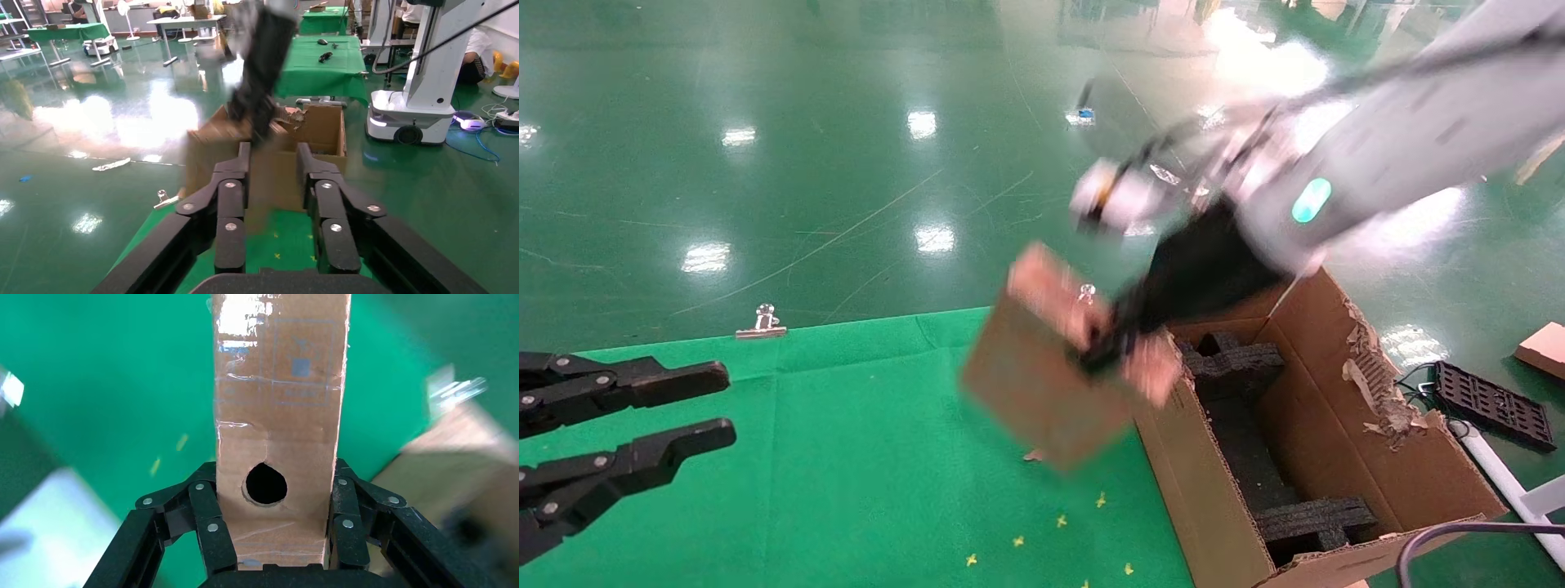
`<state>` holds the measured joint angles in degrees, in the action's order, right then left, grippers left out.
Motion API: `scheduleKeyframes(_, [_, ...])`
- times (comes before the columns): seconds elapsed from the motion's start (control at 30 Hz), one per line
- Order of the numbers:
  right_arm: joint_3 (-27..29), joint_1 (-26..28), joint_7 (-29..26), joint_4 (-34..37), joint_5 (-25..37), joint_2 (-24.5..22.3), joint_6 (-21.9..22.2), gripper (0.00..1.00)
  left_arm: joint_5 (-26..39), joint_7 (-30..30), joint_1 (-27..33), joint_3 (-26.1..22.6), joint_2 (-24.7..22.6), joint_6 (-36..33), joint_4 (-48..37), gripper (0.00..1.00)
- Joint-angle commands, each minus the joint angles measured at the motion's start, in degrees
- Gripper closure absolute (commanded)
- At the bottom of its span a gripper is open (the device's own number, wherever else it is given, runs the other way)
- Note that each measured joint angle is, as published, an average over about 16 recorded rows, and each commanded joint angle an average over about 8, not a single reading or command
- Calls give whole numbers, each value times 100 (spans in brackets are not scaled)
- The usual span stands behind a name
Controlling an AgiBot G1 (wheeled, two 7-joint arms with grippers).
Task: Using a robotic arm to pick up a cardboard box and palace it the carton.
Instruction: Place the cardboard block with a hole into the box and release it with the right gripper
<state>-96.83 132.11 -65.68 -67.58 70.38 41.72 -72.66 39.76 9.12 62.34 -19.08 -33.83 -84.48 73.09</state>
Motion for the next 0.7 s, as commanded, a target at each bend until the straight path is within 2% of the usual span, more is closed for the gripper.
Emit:
scheduleKeyframes(0.03, [193, 191, 293, 214, -123, -186, 69, 100, 0, 0, 0, 0, 0, 0, 0, 100])
scheduleKeyframes(0.2, [373, 737, 719, 1092, 76, -498, -21, 100, -1, 0, 0, -1, 0, 0, 0, 100])
scheduleKeyframes(0.4, [303, 1153, 942, 1919, 544, -800, -266, 100, -1, -1, 0, -2, 1, 1, 0, 100])
scheduleKeyframes(0.43, [269, 1187, 956, 2034, 627, -844, -317, 100, -1, -1, 0, -2, 1, 1, 0, 96])
scheduleKeyframes(0.47, [232, 1207, 965, 2139, 705, -880, -366, 100, -1, -1, 0, -2, 1, 1, 0, 86])
scheduleKeyframes(0.67, [-13, 1092, 944, 2731, 1039, -1011, -606, 100, -2, -1, 1, -3, 1, 1, 0, 11])
scheduleKeyframes(0.7, [-48, 1032, 933, 2819, 1058, -1014, -635, 100, -2, -1, 1, -3, 1, 1, 0, 3])
